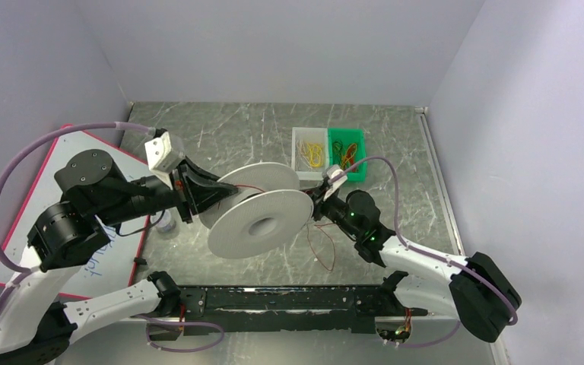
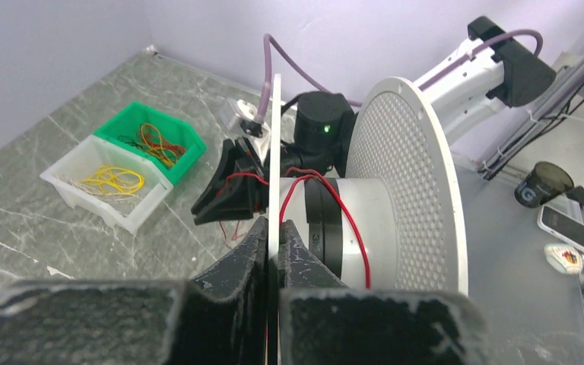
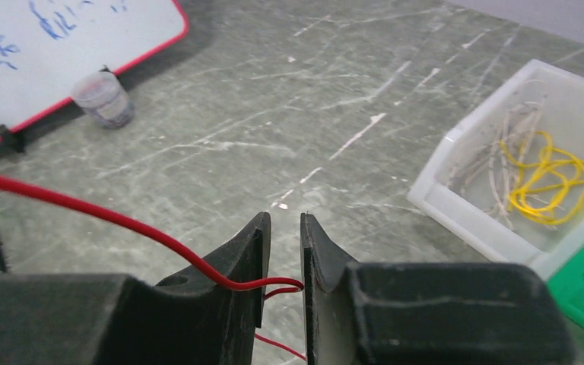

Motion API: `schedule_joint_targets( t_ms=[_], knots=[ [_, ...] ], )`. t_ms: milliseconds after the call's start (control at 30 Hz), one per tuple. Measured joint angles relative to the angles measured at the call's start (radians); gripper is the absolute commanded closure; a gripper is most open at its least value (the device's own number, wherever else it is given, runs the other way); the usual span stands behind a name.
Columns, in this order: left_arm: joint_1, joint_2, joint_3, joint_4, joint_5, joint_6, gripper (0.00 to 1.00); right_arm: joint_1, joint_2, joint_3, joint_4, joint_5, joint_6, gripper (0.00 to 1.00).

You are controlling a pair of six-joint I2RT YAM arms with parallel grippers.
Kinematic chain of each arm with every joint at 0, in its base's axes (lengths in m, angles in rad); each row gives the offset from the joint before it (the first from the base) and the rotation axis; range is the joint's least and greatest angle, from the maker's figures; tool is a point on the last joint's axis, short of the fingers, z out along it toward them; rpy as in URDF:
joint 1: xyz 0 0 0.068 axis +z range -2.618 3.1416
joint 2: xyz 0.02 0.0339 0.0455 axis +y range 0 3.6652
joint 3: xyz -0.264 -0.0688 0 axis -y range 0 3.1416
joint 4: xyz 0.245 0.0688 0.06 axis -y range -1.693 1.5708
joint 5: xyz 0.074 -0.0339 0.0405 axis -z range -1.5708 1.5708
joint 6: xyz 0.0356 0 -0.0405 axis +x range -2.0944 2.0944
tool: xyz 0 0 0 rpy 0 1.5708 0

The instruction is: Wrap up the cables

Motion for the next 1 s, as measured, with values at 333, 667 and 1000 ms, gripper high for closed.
schedule_joint_targets(
  t_ms=[333, 667, 1000],
  knots=[
    [0.000, 0.018, 0.014, 0.119, -0.176, -0.106, 0.93, -0.004, 0.144, -0.039, 0.164, -0.128, 0.113, 0.84],
    [0.000, 0.053, 0.014, 0.217, -0.454, -0.208, 0.93, 0.002, 0.226, -0.090, 0.266, -0.230, 0.248, 1.00],
    [0.000, 0.225, -0.027, 0.339, -0.855, -0.159, 0.93, 0.290, 0.166, -0.112, 0.174, -0.064, 0.340, 1.00]
  ],
)
